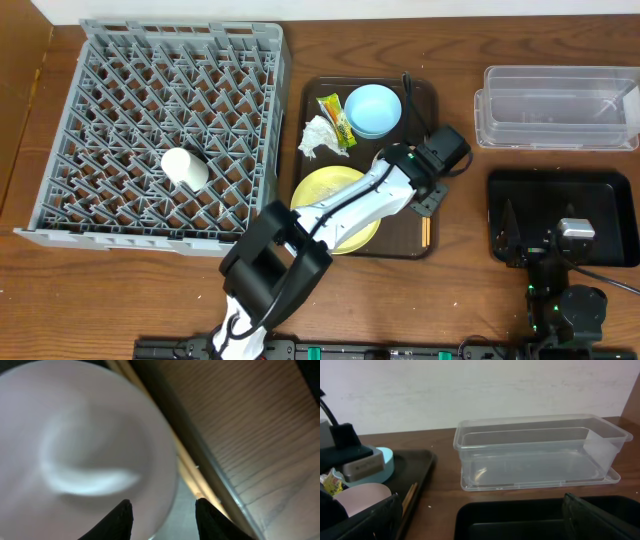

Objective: Sort waste into correct bins and load items into the dishwasher

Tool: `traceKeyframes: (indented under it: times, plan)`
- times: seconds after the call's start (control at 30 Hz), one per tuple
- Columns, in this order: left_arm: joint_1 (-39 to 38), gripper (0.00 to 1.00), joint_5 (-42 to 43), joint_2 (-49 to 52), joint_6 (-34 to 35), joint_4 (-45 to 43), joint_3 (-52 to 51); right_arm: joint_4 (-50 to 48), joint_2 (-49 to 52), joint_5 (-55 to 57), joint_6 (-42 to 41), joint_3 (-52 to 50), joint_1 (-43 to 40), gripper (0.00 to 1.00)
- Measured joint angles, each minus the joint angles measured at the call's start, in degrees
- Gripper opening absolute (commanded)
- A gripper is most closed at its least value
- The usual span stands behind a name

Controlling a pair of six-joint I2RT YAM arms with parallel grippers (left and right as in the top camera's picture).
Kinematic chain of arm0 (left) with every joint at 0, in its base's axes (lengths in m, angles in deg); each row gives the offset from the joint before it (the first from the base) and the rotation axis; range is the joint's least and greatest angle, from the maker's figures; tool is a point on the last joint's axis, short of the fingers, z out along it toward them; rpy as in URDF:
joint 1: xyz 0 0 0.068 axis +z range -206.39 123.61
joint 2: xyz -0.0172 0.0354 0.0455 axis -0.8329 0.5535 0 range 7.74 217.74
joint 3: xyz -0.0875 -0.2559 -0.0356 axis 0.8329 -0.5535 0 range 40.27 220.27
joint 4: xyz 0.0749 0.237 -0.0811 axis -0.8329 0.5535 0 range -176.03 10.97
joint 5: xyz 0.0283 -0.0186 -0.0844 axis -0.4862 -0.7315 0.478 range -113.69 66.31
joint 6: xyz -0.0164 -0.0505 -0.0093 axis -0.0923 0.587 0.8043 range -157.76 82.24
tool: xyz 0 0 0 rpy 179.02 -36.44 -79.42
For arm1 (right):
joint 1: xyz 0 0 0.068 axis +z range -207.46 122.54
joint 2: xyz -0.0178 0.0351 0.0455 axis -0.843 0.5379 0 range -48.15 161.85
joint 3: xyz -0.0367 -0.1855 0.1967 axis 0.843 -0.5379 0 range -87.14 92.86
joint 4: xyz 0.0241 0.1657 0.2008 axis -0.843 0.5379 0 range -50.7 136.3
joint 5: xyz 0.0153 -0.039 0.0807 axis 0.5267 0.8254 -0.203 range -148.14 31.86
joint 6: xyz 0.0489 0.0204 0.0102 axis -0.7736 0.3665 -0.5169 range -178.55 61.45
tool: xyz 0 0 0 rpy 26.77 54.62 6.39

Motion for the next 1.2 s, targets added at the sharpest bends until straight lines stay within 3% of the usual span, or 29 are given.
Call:
traceKeyframes:
  times: [0.17,0.2,0.23,0.27,0.5,0.77,0.83,0.87,0.93,0.97,1.2]
  plan:
    - [-1.1,0.43,0.4,3.3,0.0,-0.2,0.0,0.0,0.0,0.0,0.0,0.0,0.0,0.99]
    - [-1.1,0.38,0.4,4.0,0.0,-0.2,0.0,0.0,0.0,0.0,0.0,0.0,0.0,0.99]
    - [-1.1,0.19,0.4,4.2,0.0,-0.3,0.0,0.0,0.0,0.0,0.0,0.0,0.0,0.99]
    - [-1.1,0.08,0.4,4.3,0.1,-0.5,0.0,0.0,0.0,0.0,0.0,0.0,0.0,0.99]
    - [-0.9,0.08,0.3,1.7,1.6,-0.5,0.6,0.0,0.0,0.0,0.0,0.0,0.0,0.99]
    - [3.6,0.07,7.6,-14.1,5.9,-1.6,0.7,0.0,0.0,0.0,0.0,0.0,0.0,0.99]
    - [6.8,0.08,11.8,-17.4,7.1,-2.0,0.7,0.0,0.0,0.0,0.0,0.0,0.0,0.99]
    - [8.7,0.15,13.5,-18.6,7.7,-2.0,0.7,0.0,0.0,0.0,0.0,0.0,0.0,0.99]
    - [11.9,0.46,15.6,-19.4,8.3,-1.1,0.7,0.0,0.0,0.0,0.0,0.0,0.0,0.99]
    - [12.8,0.52,16.4,-19.1,8.1,0.7,0.7,0.0,0.0,0.0,0.0,0.0,0.0,0.99]
    - [8.0,0.52,12.6,-10.7,3.8,5.6,-0.4,0.0,0.0,0.0,0.0,0.0,0.0,0.99]
